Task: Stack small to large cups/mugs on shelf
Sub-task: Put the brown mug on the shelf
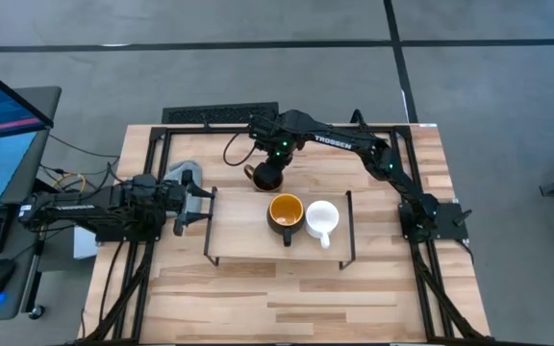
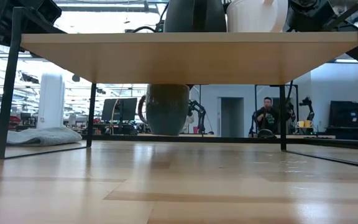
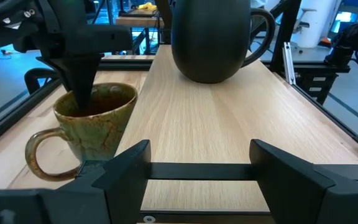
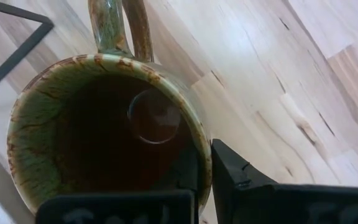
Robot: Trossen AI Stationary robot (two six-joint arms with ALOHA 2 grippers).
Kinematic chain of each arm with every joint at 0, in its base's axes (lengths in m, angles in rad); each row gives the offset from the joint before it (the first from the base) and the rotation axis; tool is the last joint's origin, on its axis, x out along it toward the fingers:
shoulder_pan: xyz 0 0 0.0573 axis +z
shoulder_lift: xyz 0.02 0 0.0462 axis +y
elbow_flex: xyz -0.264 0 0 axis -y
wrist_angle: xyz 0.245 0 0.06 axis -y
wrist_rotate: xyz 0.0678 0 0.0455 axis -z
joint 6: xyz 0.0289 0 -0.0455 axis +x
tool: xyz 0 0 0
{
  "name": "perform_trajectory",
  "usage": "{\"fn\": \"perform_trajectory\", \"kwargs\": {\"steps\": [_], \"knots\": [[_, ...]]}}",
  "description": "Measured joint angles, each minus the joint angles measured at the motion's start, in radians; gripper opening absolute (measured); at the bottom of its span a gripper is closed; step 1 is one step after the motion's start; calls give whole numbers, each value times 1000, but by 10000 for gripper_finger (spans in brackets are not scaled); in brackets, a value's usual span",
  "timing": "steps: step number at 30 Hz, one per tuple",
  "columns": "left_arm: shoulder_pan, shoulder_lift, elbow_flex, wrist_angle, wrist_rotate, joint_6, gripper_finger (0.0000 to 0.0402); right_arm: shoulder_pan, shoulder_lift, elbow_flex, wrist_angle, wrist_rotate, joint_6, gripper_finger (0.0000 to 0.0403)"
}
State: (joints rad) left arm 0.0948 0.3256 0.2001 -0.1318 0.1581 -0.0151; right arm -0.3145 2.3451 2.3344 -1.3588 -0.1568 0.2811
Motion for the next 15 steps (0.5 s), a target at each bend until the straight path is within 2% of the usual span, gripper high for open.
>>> {"fn": "perform_trajectory", "kwargs": {"steps": [15], "knots": [[0, 0, 0, 0, -2, 0, 263, 0, 0, 0, -2, -1, 26, 31]]}}
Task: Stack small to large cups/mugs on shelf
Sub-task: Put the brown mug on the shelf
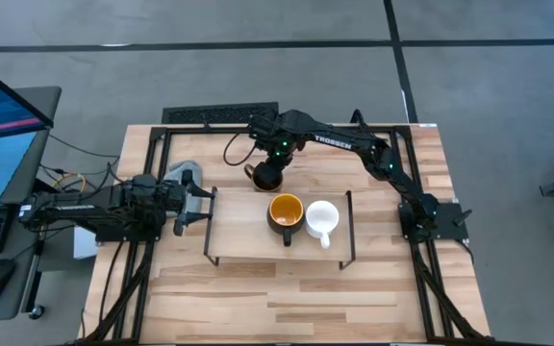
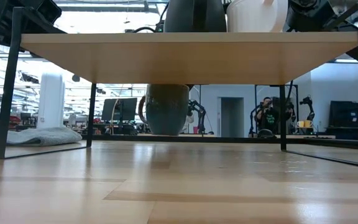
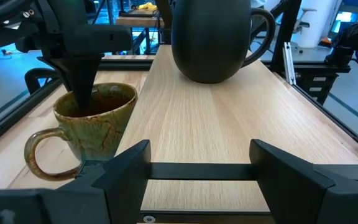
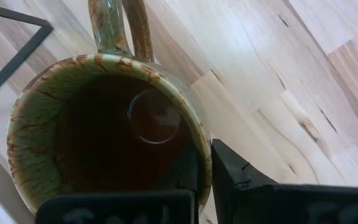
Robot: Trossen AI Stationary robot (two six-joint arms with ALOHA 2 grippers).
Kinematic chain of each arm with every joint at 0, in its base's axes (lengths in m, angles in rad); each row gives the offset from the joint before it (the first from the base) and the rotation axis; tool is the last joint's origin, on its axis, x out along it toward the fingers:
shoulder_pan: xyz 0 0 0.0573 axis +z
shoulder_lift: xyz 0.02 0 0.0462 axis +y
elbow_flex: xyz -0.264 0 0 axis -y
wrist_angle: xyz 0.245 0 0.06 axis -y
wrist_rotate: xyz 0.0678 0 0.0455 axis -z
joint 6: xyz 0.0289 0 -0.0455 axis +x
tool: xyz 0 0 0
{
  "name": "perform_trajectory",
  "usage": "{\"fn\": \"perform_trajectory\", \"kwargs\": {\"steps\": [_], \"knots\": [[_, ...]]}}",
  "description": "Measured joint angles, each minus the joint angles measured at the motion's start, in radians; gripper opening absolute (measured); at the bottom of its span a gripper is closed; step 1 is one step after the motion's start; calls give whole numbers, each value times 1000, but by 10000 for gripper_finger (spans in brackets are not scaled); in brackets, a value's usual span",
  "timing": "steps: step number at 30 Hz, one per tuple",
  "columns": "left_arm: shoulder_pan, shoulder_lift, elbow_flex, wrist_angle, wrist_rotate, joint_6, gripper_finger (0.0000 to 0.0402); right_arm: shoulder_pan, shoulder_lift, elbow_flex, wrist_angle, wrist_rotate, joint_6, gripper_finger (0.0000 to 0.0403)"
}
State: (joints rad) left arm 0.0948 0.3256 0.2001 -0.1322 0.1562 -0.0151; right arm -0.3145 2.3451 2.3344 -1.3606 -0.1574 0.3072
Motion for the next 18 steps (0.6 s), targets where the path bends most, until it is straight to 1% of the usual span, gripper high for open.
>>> {"fn": "perform_trajectory", "kwargs": {"steps": [14, 18], "knots": [[0, 0, 0, 0, -1, 0, 263, 7, 0, 0, 12, 2, -22, 31], [0, 0, 0, 0, -1, 0, 263, 7, 0, 0, 12, 22, 24, 31]]}}
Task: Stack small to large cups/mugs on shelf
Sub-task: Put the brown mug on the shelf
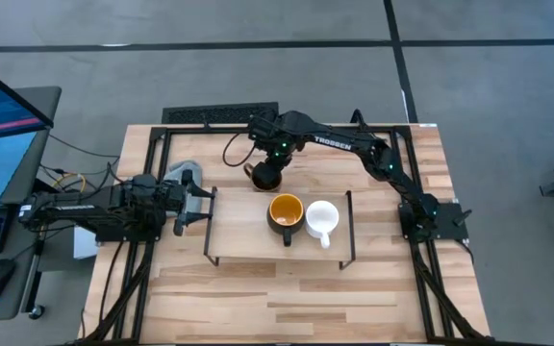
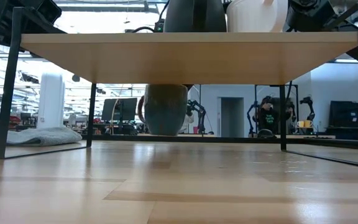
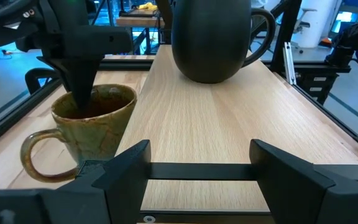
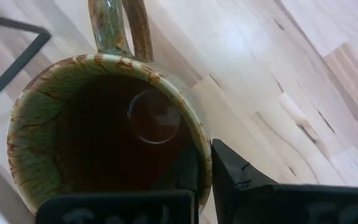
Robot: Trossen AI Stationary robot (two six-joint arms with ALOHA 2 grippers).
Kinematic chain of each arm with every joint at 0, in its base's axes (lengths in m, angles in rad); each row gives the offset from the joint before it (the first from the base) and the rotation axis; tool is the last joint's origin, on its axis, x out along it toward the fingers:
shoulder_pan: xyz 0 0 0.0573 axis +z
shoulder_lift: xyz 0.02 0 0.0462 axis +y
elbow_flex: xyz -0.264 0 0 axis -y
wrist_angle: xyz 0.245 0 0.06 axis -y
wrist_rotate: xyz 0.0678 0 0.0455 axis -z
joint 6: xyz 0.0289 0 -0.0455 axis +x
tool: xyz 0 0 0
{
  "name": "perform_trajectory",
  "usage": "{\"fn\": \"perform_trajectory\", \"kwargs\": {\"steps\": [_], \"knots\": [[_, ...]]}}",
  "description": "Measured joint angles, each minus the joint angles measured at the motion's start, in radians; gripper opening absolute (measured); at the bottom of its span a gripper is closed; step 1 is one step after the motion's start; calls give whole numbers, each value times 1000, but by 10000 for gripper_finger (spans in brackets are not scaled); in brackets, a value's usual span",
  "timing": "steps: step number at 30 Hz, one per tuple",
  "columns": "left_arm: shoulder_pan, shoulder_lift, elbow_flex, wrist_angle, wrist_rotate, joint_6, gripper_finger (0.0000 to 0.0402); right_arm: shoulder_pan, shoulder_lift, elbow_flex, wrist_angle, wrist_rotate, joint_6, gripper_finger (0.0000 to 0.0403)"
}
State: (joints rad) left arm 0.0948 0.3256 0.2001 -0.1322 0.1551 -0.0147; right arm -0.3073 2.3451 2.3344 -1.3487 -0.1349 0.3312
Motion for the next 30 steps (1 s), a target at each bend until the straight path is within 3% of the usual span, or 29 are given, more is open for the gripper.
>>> {"fn": "perform_trajectory", "kwargs": {"steps": [18, 30], "knots": [[0, 0, 0, 0, 0, 0, 263, 8, 24, 3, 26, 32, 54, 31], [0, -6, 1, -14, 6, 14, 263, 36, 68, 3, 82, -1, -17, 31]]}}
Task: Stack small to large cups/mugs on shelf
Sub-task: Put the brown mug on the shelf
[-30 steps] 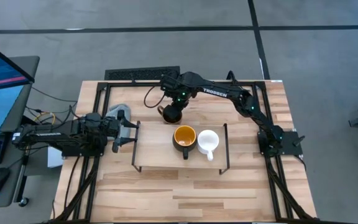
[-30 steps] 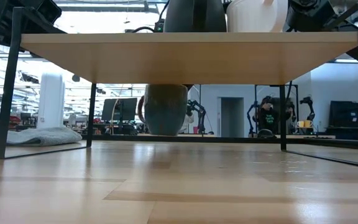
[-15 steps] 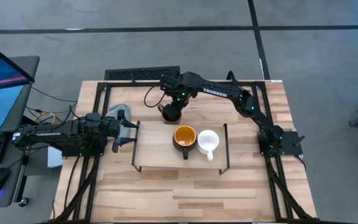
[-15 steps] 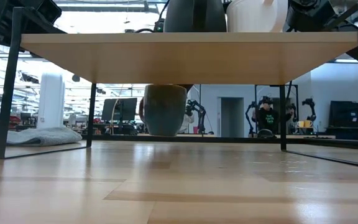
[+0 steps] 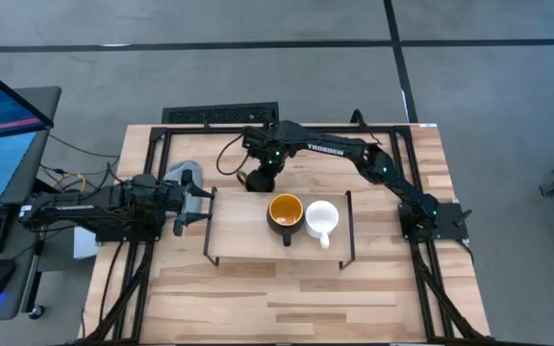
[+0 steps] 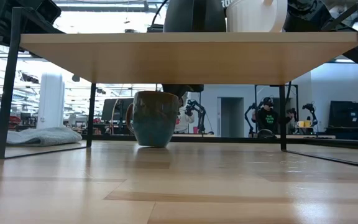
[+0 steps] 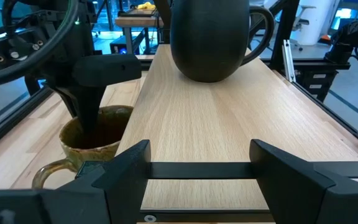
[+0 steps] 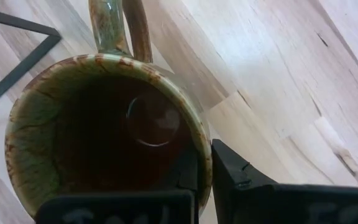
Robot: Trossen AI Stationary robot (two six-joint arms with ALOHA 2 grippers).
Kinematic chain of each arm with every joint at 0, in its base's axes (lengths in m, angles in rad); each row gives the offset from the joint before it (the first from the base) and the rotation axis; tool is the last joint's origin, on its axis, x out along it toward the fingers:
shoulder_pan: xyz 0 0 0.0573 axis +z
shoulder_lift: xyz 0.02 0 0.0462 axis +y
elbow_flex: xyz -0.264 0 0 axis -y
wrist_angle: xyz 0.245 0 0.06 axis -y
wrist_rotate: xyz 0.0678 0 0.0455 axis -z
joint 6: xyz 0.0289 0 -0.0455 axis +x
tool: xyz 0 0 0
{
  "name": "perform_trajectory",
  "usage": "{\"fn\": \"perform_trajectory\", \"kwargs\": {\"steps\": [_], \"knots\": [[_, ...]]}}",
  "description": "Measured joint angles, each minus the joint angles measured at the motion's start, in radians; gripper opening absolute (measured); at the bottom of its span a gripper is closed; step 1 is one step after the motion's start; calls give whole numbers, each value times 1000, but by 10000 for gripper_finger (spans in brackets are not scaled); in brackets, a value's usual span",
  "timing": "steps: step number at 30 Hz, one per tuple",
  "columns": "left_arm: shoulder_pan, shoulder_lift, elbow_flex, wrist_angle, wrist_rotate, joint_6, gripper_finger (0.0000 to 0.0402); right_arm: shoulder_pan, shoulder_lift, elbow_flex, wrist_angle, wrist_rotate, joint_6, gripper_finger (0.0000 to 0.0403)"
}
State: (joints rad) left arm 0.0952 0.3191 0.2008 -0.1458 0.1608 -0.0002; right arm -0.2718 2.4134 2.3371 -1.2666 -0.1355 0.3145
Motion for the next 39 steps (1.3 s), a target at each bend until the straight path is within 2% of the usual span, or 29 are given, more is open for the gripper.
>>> {"fn": "perform_trajectory", "kwargs": {"steps": [8, 15, 20, 33, 39], "knots": [[0, 0, 0, 0, -1, 0, 263, 1, 0, -1, 0, 4, -7, 32], [0, -1, 0, 0, -1, 0, 263, 2, 8, -5, -4, 2, 37, 115], [0, -1, 0, 0, -1, -1, 263, 4, 8, -5, -8, 2, 26, 158], [0, -1, 0, 0, -1, -8, 263, 21, 6, -5, -5, 2, -7, 229], [0, -1, 0, 0, -1, -8, 263, 22, 6, -4, -5, 1, 0, 242]]}}
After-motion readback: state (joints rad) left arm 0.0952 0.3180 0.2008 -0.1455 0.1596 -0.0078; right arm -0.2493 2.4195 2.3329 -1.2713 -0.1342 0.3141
